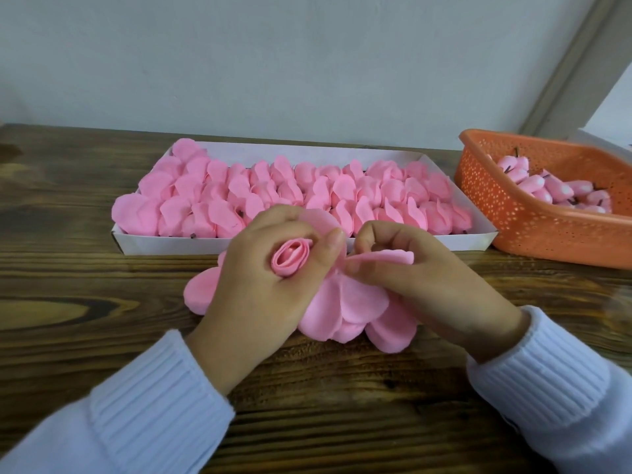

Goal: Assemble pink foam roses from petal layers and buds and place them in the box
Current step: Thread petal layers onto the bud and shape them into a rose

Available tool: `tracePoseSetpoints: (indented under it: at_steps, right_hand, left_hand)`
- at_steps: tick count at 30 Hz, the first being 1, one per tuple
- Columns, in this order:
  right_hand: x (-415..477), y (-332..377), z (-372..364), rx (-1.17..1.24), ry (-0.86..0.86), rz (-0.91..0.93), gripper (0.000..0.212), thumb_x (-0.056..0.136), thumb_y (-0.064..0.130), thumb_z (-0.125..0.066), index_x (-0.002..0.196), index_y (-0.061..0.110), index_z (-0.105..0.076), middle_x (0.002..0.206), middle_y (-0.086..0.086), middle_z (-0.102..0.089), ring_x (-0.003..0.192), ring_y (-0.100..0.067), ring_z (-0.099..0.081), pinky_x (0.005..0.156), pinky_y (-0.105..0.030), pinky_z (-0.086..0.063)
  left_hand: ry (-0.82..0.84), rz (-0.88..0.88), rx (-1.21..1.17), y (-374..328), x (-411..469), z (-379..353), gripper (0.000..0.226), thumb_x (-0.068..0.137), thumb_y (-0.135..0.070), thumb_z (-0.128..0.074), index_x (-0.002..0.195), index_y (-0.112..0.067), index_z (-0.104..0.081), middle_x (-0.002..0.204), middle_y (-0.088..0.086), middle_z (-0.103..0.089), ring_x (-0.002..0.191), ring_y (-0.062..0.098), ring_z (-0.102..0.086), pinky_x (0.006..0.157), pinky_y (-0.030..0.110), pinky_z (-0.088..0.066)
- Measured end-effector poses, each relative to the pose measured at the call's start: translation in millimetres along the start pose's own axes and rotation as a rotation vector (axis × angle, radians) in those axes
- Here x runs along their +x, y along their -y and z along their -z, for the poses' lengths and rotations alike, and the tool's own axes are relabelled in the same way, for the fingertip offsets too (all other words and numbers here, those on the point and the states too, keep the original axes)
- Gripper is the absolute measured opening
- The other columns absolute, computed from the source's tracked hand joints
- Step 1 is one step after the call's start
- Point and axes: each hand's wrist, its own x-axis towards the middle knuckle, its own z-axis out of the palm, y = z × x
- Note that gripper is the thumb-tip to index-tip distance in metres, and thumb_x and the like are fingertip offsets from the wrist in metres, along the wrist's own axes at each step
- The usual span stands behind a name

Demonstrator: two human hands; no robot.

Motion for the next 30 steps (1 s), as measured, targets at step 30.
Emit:
tracePoseSetpoints:
  at_steps: [30]
  right_hand:
    - [-10.0, 3.5, -19.0, -0.199, -0.176, -0.017, 0.019, 0.090, 0.008, -0.061, 0.079, 0.019, -0.072, 0.069, -0.006, -0.067, 0.061, -0.011, -0.057, 0.056, -0.023, -0.046]
  left_hand:
    - [-0.029, 0.069, -0.258, -8.1, -3.4, -0.6, 0.064, 0.074, -0.085, -0.030, 0.105, -0.045, -0.069, 0.138, -0.012, -0.052, 0.133, 0.006, -0.042, 0.110, 0.051, -0.033]
